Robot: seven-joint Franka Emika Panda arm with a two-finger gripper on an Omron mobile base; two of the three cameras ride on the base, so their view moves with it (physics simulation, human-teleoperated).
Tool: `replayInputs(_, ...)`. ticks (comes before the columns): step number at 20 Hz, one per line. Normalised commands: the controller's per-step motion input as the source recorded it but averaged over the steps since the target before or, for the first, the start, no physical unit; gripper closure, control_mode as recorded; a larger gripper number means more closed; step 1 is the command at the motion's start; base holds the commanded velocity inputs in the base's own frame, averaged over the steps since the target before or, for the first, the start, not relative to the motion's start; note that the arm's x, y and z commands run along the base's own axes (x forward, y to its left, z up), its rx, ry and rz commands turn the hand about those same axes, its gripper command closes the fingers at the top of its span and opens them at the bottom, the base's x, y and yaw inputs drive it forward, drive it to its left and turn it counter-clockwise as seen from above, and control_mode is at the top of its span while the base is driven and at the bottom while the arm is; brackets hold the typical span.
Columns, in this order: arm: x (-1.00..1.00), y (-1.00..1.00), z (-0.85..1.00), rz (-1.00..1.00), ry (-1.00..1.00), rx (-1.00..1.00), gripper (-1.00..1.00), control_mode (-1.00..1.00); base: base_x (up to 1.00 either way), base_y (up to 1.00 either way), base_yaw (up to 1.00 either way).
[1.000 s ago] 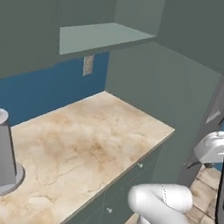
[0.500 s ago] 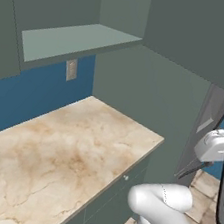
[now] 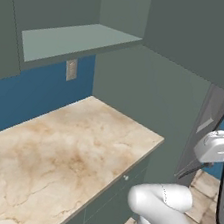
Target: Close all open cabinet doors.
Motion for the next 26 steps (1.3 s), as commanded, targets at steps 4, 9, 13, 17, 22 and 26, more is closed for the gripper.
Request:
replayInputs(4, 0.00, 0.00, 0.00, 0.00, 0.00, 0.00, -1.00, 1.00, 0.00, 0.00, 0.00)
replayInputs(9, -0.01, 0.00, 0.00, 0.00, 0.00, 0.00, -1.00, -1.00, 0.00, 0.00, 0.00)
replayInputs(13, -0.49, -0.02, 0.00, 0.00, -0.25, 0.01, -1.00, -1.00, 0.00, 0.00, 0.00)
replayInputs(17, -0.51, -0.02, 0.12, 0.04, -0.43, 0.01, -1.00, -1.00, 0.00, 0.00, 0.00)
replayInputs(22, -0.12, -0.21, 0.27, 0.09, -0.48, 0.11, -1.00, -1.00, 0.00, 0.00, 0.00)
replayInputs(26, 0.10, -0.36, 0.21, 0.06, -0.37, 0.15, -1.00, -1.00, 0.00, 0.00, 0.00)
